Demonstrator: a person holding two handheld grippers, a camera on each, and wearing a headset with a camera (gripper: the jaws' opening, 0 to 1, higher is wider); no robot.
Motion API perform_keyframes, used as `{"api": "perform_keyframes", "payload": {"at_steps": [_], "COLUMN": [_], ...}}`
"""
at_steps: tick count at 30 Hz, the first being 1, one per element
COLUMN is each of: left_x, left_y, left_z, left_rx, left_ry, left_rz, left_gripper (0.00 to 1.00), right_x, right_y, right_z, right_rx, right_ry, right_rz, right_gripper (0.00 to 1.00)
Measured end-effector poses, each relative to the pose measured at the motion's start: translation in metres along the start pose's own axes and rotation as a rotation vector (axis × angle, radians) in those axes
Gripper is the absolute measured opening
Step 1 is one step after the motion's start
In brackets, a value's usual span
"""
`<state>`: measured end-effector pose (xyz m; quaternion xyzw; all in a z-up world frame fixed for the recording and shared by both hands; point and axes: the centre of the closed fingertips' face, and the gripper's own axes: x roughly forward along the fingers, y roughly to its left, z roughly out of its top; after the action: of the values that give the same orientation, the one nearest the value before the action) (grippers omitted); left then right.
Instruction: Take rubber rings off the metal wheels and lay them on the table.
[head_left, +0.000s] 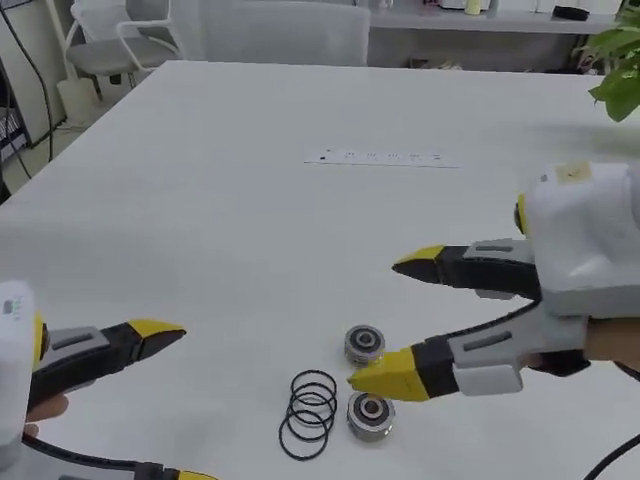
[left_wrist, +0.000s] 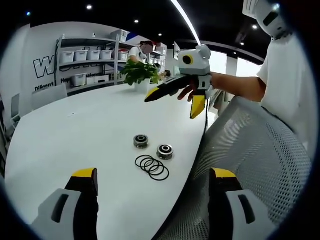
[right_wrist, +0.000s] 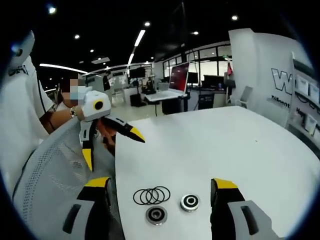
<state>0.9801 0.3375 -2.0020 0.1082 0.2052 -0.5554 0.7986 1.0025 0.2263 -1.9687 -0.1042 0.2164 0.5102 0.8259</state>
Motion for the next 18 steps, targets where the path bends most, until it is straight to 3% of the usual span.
{"api": "perform_keyframes", "payload": {"at_steps": [9, 14, 18], "left_x": [-0.001, -0.001, -0.001], "left_y": [0.001, 0.002, 0.002], "left_z": [0.004, 0.005, 0.004], "left_rx": [-0.019, -0.03, -0.031], "left_ry": [-0.029, -0.041, -0.036], "left_rz": [-0.002, -0.001, -0.002], "left_gripper": [0.95, 0.99, 0.99], "right_x": [-0.024, -0.035, -0.04], "right_y": [-0.007, -0.006, -0.004], "right_z": [-0.027, -0.042, -0.065], "right_rx": [0.046, 0.089, 0.134], "right_ry": [-0.014, -0.038, -0.006], "right_rz": [-0.074, -0.101, -0.128], "right_gripper": [0.99, 0.99, 0.99]}}
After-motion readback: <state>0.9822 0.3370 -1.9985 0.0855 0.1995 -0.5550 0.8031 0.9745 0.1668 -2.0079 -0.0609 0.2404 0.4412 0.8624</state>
